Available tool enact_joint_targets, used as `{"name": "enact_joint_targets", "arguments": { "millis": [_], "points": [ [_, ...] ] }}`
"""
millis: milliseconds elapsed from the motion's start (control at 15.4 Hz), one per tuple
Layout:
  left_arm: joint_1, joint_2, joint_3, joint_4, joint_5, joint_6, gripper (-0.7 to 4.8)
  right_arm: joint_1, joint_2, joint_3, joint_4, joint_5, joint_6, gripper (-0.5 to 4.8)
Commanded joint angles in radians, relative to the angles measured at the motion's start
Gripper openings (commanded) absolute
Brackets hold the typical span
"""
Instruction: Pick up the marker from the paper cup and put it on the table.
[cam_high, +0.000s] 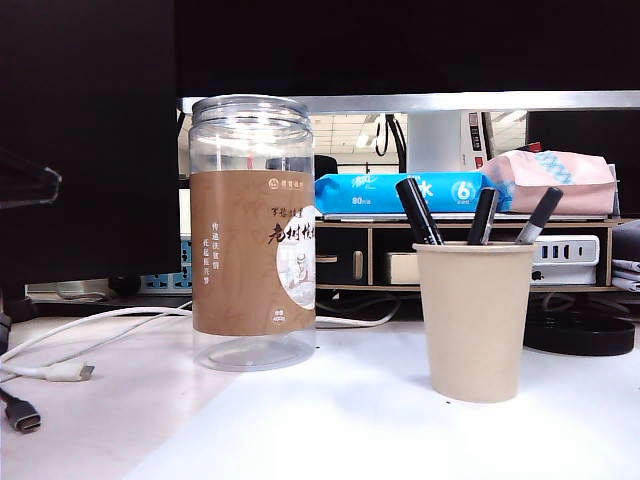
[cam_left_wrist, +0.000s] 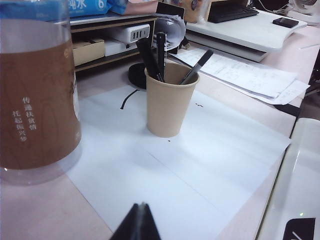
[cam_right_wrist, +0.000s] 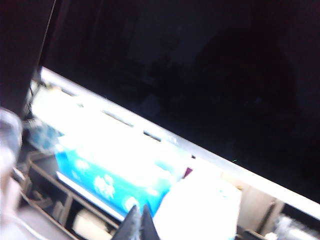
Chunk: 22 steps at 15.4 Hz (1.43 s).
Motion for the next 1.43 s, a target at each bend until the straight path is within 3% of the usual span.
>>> {"name": "enact_joint_targets", "arguments": {
  "millis": [65, 259, 518, 583, 713, 907, 1102, 1426],
  "points": [
    [-0.001, 0.000, -0.001, -0.010, 0.009, 0.003, -0.04, -0.001, 0.138, 0.139, -0.076, -0.035, 0.071, -0.05],
    [-0.001, 0.000, -0.001, -0.010, 0.009, 0.003, -0.04, 0.000, 0.297, 0.264, -0.220, -0.136, 0.074, -0.05],
    [-0.001, 0.000, -0.001, -0.010, 0.009, 0.003, -0.04, 0.002, 0.437, 0.276, -0.235, -0.369, 0.066, -0.05],
    [-0.001, 0.000, -0.001, -0.010, 0.009, 0.003, -0.04, 0.040, 0.546, 0.283, -0.236, -0.394, 0.066, -0.05],
    [-0.001, 0.000, -0.001, -0.010, 0.010, 0.003, -0.04, 0.083, 0.614, 0.294, -0.235, -0.391, 0.063, -0.05],
    [-0.001, 0.000, -0.001, -0.010, 0.009, 0.003, -0.04, 0.166, 0.640, 0.294, -0.234, -0.319, -0.055, -0.05],
    [-0.001, 0.000, -0.001, -0.010, 0.009, 0.003, -0.04, 0.265, 0.684, 0.294, -0.235, -0.307, -0.056, -0.05],
    [-0.001, 0.000, -0.001, -0.010, 0.009, 0.003, -0.04, 0.383, 0.742, 0.294, -0.211, -0.188, -0.098, -0.05]
  ]
}}
